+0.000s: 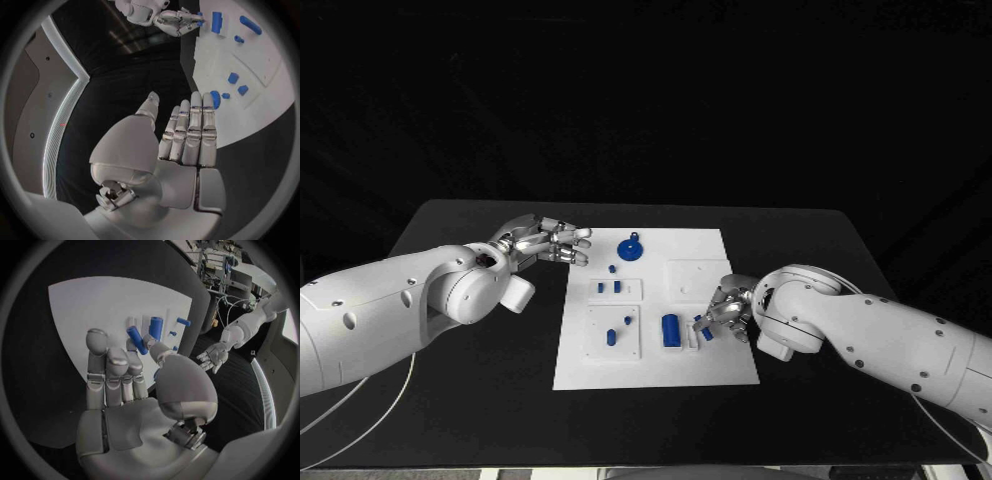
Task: Assemble the parts on the task board
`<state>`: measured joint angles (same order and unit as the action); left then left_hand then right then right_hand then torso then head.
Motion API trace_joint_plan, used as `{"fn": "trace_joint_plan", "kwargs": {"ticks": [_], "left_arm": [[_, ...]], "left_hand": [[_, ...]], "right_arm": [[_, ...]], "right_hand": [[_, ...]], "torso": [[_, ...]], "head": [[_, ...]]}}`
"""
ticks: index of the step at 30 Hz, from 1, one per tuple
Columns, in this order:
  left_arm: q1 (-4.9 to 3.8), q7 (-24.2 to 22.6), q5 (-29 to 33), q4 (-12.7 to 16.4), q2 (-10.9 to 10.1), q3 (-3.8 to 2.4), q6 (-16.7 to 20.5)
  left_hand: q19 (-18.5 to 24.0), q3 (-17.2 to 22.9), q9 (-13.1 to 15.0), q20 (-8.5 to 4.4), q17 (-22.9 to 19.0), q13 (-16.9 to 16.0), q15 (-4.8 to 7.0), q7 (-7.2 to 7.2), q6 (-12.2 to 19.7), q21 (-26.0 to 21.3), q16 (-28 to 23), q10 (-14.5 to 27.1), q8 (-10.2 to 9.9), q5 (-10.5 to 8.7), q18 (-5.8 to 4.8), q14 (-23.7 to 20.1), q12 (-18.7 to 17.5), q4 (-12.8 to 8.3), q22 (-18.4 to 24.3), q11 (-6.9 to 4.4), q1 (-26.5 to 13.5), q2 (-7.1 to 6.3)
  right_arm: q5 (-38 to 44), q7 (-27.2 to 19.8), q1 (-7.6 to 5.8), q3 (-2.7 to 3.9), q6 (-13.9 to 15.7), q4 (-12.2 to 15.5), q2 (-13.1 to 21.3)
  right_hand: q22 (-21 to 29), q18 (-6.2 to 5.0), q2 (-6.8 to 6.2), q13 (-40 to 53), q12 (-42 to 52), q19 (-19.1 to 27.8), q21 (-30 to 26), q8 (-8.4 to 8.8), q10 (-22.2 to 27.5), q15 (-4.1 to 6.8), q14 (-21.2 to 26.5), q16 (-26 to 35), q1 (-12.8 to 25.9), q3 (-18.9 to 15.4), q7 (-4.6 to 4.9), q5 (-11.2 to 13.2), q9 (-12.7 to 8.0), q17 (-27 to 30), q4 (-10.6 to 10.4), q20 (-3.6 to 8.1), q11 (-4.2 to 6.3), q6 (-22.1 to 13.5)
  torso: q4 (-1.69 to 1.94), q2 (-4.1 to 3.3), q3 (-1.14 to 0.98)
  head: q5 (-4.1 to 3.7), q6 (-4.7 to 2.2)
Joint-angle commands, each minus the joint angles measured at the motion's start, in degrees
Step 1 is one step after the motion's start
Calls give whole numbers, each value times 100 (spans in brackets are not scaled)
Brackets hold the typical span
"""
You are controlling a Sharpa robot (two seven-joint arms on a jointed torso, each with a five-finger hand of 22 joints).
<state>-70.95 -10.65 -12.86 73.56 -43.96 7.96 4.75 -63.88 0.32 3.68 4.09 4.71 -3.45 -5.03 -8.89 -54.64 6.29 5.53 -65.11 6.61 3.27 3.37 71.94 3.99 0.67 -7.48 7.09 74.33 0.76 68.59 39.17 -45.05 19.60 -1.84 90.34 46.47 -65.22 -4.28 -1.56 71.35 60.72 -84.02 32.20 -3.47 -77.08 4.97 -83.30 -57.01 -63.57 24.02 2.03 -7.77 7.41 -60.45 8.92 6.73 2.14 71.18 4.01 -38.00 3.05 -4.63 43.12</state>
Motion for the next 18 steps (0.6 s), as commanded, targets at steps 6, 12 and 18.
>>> {"fn": "trace_joint_plan", "kwargs": {"ticks": [6, 12, 18], "left_arm": [[7, -21, -11, 9, 31, -4, -97], [7, -17, -11, 6, 35, -4, -105], [7, -5, -13, 9, 25, -4, -115]], "left_hand": [[27, -8, 2, -1, 9, -4, -16, 7, 49, 36, -20, 35, 29, -7, -70, -46, 40, 35, 14, -4, -26, 21], [27, -8, 2, -1, 9, -4, -16, 7, 49, 36, -20, 36, 29, -7, -70, -47, 40, 35, 15, -4, -26, 21], [27, -8, 2, -1, 9, -4, -16, 7, 49, 36, -20, 36, 29, -7, -70, -47, 40, 35, 15, -4, -26, 21]], "right_arm": [[405, 0, 13, -48, 25, -27, -73], [534, 20, 14, -103, 22, -69, -111], [608, 20, 14, -181, 32, -132, -177]], "right_hand": [[3, 39, 52, 2, 8, -250, -9, -20, -9, 29, -11, -29, 40, -45, -23, 59, -24, 5, -80, -21, 41, 40], [2, 41, 49, 7, 11, -251, -3, -19, -12, 33, -13, -37, 71, -111, -28, 109, -48, 1, -163, -16, 45, 44], [8, 43, 44, 10, 11, -251, -7, -19, -16, 35, -12, -37, 96, -159, -30, 165, -76, 2, -268, -14, 49, 50]], "torso": [[4, 4, 10], [9, 2, 8], [11, -3, 0]], "head": [[-16, -2], [-14, 3], [10, 15]]}}
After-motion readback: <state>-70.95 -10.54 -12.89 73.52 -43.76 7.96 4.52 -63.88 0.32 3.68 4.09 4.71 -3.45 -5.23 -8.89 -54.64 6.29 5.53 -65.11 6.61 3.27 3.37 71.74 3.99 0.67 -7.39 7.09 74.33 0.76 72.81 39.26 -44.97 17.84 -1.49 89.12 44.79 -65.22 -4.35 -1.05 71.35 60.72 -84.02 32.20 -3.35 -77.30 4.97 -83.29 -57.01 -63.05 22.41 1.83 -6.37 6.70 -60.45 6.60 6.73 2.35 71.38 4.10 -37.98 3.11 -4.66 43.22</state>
